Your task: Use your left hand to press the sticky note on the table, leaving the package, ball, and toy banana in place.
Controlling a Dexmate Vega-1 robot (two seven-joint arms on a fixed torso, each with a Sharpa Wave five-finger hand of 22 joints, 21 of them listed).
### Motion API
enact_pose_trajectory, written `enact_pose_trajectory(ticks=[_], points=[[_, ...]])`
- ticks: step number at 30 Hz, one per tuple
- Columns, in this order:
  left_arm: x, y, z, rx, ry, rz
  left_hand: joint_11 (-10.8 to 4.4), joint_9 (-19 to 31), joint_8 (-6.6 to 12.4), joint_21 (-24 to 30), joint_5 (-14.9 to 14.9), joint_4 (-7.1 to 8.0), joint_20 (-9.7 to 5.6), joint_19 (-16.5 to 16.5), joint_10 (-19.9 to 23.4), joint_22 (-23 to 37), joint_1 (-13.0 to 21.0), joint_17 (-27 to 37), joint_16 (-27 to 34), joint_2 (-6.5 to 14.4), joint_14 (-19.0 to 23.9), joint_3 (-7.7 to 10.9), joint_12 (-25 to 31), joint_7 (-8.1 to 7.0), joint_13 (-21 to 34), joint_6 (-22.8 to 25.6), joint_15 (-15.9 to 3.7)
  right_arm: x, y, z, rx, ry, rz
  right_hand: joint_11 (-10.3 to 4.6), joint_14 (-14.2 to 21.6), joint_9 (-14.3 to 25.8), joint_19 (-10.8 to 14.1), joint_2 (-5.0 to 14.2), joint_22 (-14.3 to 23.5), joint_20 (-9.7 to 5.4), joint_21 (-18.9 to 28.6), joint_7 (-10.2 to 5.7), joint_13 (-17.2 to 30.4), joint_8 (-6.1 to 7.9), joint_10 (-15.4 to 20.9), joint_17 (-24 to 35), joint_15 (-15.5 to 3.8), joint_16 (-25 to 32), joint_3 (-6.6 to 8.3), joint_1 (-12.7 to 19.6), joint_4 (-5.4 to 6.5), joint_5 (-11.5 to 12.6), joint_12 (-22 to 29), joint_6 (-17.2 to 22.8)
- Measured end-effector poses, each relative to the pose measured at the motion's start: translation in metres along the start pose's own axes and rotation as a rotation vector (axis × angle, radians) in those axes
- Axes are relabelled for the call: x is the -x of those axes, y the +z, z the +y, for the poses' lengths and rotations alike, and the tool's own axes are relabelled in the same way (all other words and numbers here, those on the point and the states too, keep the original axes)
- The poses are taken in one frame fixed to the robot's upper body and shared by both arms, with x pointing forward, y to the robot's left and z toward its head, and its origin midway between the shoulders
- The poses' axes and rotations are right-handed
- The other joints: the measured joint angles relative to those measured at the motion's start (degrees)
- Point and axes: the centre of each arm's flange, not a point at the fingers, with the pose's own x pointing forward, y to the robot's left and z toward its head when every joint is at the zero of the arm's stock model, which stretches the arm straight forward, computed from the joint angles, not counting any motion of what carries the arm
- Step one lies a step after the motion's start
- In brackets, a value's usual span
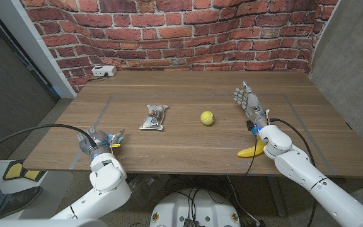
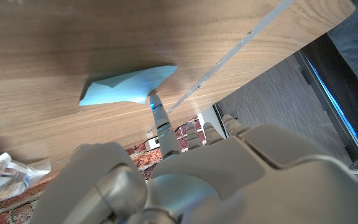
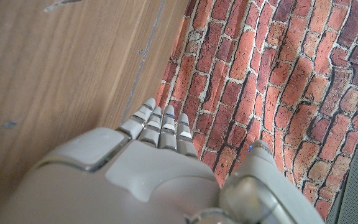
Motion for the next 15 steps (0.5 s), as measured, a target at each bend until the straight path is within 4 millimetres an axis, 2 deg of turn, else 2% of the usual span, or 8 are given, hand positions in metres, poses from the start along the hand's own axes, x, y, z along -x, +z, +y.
enact_pose_trajectory(ticks=[3, 15], points=[[-0.0022, 0.0005, 0.0004, 0.003, 0.000, -0.002, 0.00, 0.0, -0.21, 0.0, 0.0, 0.00, 0.00, 0.0, 0.0, 0.0, 0.6, 0.0, 0.0, -0.6, 0.0, 0.00, 0.0, -0.07, 0.0, -0.1, 0.00, 0.0011, 0.0004, 0.0007, 0.001, 0.000, 0.000, 0.11, 0.0, 0.0, 0.0, 0.00, 0.0, 0.00, 0.0, 0.00, 0.0, 0.00, 0.1, 0.0, 0.00, 0.0, 0.00, 0.0, 0.00, 0.0, 0.0, 0.0], [-0.0050, 0.0027, -0.0022, 0.014, -0.010, -0.015, 0.01, 0.0, -0.44, 0.0, 0.0, 0.00, 0.00, 0.0, 0.0, 0.0, 1.0, 0.0, 0.0, -0.1, 0.0, 0.00, 0.0, -0.07, 0.0, -0.1, 0.00, 0.0035, 0.0018, 0.0016, 0.009, -0.003, 0.003, 0.11, 0.0, 0.0, 0.0, 0.00, 0.0, 0.00, 0.0, 0.00, 0.0, 0.00, 0.1, 0.0, 0.00, 0.0, 0.00, 0.0, 0.00, 0.0, 0.0, 0.0]])
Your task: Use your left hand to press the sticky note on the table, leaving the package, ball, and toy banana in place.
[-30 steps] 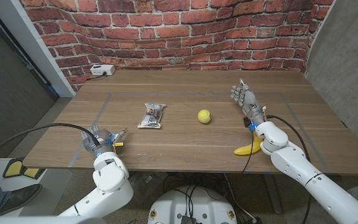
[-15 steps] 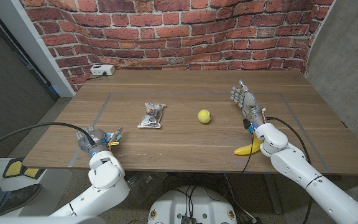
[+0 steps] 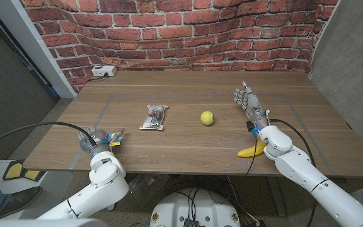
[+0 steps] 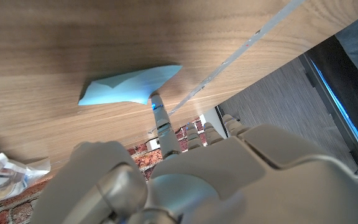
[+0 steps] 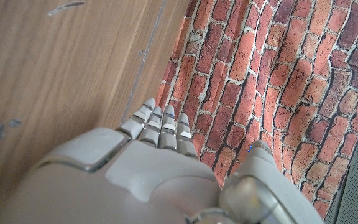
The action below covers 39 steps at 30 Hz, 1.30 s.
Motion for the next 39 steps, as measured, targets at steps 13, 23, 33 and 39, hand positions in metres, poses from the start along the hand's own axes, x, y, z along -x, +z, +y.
enact_pose_trajectory(ticks=[13, 23, 33, 39], points=[[0.011, 0.003, 0.004, 0.013, 0.024, -0.019, 0.11, 0.0, 0.00, 0.0, 0.0, 0.00, 0.00, 0.0, 0.5, 0.0, -0.3, 0.0, 0.0, 0.8, 0.3, 0.00, 0.5, -0.31, 0.0, -0.3, 0.26, 0.001, 0.002, 0.001, 0.002, 0.005, 0.000, 0.00, 0.0, 0.0, 0.0, 0.00, 0.0, 0.00, 0.0, 0.00, 0.0, 0.00, 0.0, 0.0, 0.00, 0.0, -0.24, 0.0, -0.24, 0.0, 0.0, 0.0], [0.016, 0.006, 0.010, 0.012, 0.044, -0.022, 0.11, 0.0, 0.00, 0.0, 0.0, -0.24, 0.22, 0.2, 0.5, 0.0, 0.7, 0.0, 0.0, 0.7, 0.3, -0.24, 0.5, -0.53, 0.0, -0.1, 0.31, 0.003, 0.002, -0.003, 0.002, 0.003, 0.003, 0.00, 0.0, 0.0, 0.0, 0.24, 0.0, 0.00, 0.0, 0.00, 0.0, 0.00, 0.0, 0.0, 0.00, 0.0, -0.24, -0.2, -0.24, 0.0, 0.0, 0.0], [0.016, 0.011, 0.007, 0.010, 0.038, -0.029, -0.19, 0.0, 0.01, 0.0, 0.0, -0.24, 0.42, 0.4, 0.8, 0.0, 0.7, 0.0, 0.0, 0.7, 0.6, -0.24, 0.5, -1.28, 0.0, 0.7, 0.00, 0.003, 0.001, -0.005, 0.000, 0.002, 0.004, 0.00, -0.4, 0.0, 0.0, 0.24, 0.0, 0.00, -0.5, 0.00, 0.0, 0.00, 0.0, 0.0, 0.23, 0.0, -0.24, -0.2, -0.24, 0.0, 0.0, 0.0], [0.015, 0.013, 0.003, 0.008, 0.029, -0.032, -0.19, 0.0, 0.01, 0.0, 0.0, -0.24, 0.22, 0.6, 0.8, 0.0, 0.7, 0.0, 0.0, 0.7, 1.1, -0.24, 0.5, -1.85, 0.0, 1.3, -0.02, 0.003, 0.002, -0.005, -0.002, 0.002, 0.002, 0.00, -0.4, 0.0, 0.0, 0.24, 0.0, 0.00, -0.5, 0.00, 0.0, 0.00, 0.0, 0.0, 0.23, 0.0, -0.24, -0.2, -0.24, 0.0, 0.0, 0.0]])
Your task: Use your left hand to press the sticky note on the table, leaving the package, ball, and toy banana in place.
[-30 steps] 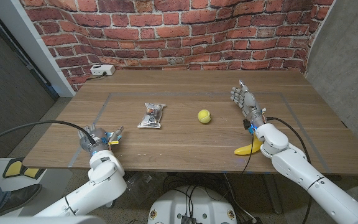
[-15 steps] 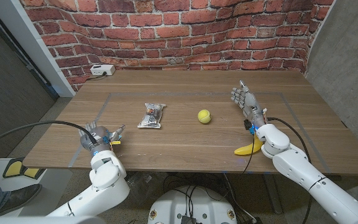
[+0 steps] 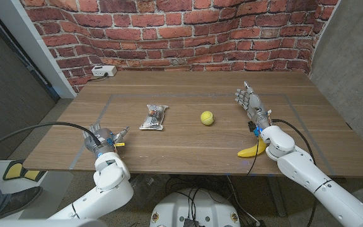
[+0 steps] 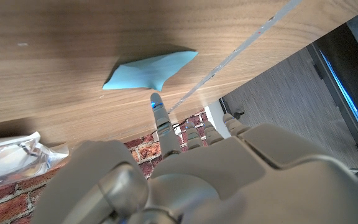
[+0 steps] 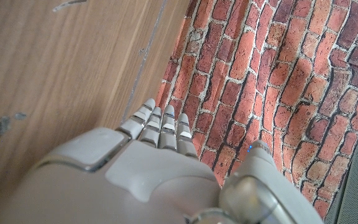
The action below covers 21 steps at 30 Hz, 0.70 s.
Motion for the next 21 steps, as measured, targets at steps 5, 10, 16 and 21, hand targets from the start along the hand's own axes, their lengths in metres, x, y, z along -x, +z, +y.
enact_pose_trajectory(ticks=[5, 10, 16, 21], points=[[-0.001, 0.000, -0.002, -0.002, -0.002, 0.000, -0.30, 0.0, 0.00, 0.0, 0.0, 0.00, 0.00, 0.0, 0.3, 0.0, -0.3, 0.0, 0.4, 0.6, 0.4, 0.00, 0.0, 0.10, 0.0, 0.7, 0.01, 0.000, -0.001, -0.001, -0.003, -0.002, -0.001, 0.00, 0.0, 0.0, 0.0, 0.00, 0.0, 0.00, 0.0, 0.00, 0.0, 0.00, 0.0, 0.0, 0.00, 0.0, 0.00, 0.0, 0.00, 0.0, 0.0, 0.0], [-0.002, 0.000, -0.002, -0.005, 0.001, 0.000, -0.31, 0.0, 0.00, 0.0, 0.0, 0.00, 0.00, 0.0, 0.3, 0.0, -0.1, 0.0, 0.4, 0.8, 0.6, 0.00, 0.0, 0.20, 0.0, 0.8, 0.24, 0.000, 0.000, -0.001, -0.003, -0.002, -0.004, 0.00, 0.0, 0.0, 0.0, 0.00, 0.0, 0.00, 0.0, 0.00, 0.0, 0.00, 0.0, 0.0, -0.01, 0.0, 0.00, 0.0, 0.00, 0.0, 0.0, 0.0], [-0.001, -0.001, -0.007, 0.004, -0.011, 0.005, -0.01, 0.0, 0.00, 0.0, 0.0, 0.00, -0.01, 0.0, 0.6, 0.0, 0.4, 0.0, 0.4, 0.3, 1.0, 0.00, 0.0, 0.20, 0.0, 0.8, 0.02, -0.001, 0.000, 0.000, -0.008, -0.004, -0.005, 0.00, 0.0, 0.0, 0.0, 0.00, 0.0, 0.00, 0.0, 0.00, 0.0, 0.00, 0.0, 0.0, -0.01, 0.0, 0.00, 0.0, 0.00, 0.0, 0.0, 0.0], [0.000, -0.003, -0.010, 0.011, -0.016, 0.012, -0.01, 0.0, 0.00, 0.0, 0.0, 0.00, -0.01, 0.0, 0.6, 0.0, 0.4, 0.0, 0.4, 0.3, 1.0, 0.00, 0.0, 0.52, 0.0, 1.1, 0.02, -0.002, 0.000, 0.001, -0.010, -0.003, -0.006, 0.00, 0.0, 0.0, 0.0, 0.00, 0.0, 0.00, 0.0, 0.00, 0.0, 0.00, 0.0, 0.0, -0.01, 0.0, 0.00, 0.0, 0.00, 0.0, 0.0, 0.0]])
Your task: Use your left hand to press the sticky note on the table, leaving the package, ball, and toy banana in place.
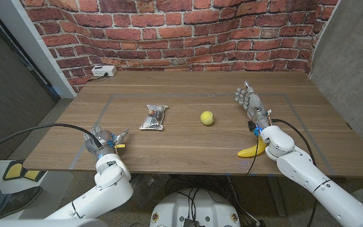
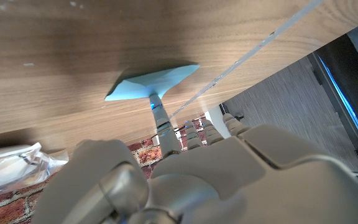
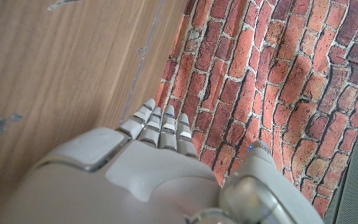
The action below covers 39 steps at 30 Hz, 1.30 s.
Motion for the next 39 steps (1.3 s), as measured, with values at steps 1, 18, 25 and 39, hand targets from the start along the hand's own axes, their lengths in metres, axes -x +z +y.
enact_pose_trajectory(ticks=[1, 18, 25, 39], points=[[0.000, 0.000, -0.001, 0.001, -0.001, 0.001, 0.00, 0.0, 0.00, 0.0, 0.0, 0.00, 0.00, 0.0, 0.0, 0.0, 0.0, 0.0, 0.0, 0.0, 0.0, 0.00, 0.0, 0.00, 0.0, 0.0, 0.00, 0.000, 0.000, 0.000, 0.000, 0.000, 0.000, 0.00, 0.0, 0.0, 0.0, 0.00, 0.0, 0.00, 0.0, 0.00, 0.0, 0.00, 0.0, 0.0, 0.00, 0.0, 0.00, 0.0, 0.00, 0.0, 0.0, 0.0], [-0.003, -0.005, -0.004, 0.004, -0.006, 0.015, 0.00, 0.0, 0.00, 0.0, 0.0, -0.18, 0.00, 0.0, 0.0, 0.0, 0.4, 0.0, 0.0, 0.4, 0.0, -0.18, 0.0, -0.01, 0.0, 0.0, 0.00, 0.000, 0.002, 0.002, 0.004, 0.009, 0.006, 0.30, 0.0, 0.0, 0.0, 0.00, 0.0, 0.00, 0.0, 0.00, 0.0, 0.00, 0.3, 0.0, -0.01, 0.0, 0.00, 0.0, 0.00, 0.0, 0.0, 0.0], [-0.006, -0.007, -0.002, -0.004, -0.005, 0.025, 0.31, 0.1, 0.03, 0.0, 0.0, -0.17, 0.31, 0.3, 0.3, 0.0, 0.4, 0.0, 0.0, 0.4, 0.0, -0.17, 0.0, -0.02, 0.0, 0.0, 0.00, 0.000, 0.003, 0.002, 0.005, 0.008, 0.008, 0.30, 0.0, 0.0, 0.0, 0.00, 0.0, 0.00, 0.0, 0.00, 0.0, 0.00, 0.3, 0.0, -0.01, 0.0, 0.00, 0.0, 0.00, 0.0, 0.0, 0.0], [-0.011, -0.008, 0.002, -0.022, -0.001, 0.030, 0.21, 0.1, 0.04, 0.0, 0.0, -0.16, 0.30, 0.3, 0.4, 0.0, 0.5, 0.0, 0.0, 0.5, 0.3, -0.17, 0.0, -0.03, 0.0, 0.0, 0.30, 0.001, 0.003, 0.001, 0.005, 0.004, 0.008, 0.30, 0.0, 0.0, 0.0, 0.00, 0.0, 0.00, 0.0, 0.00, 0.0, 0.00, 0.3, 0.0, -0.01, 0.0, 0.00, 0.0, 0.00, 0.0, 0.0, 0.0]])
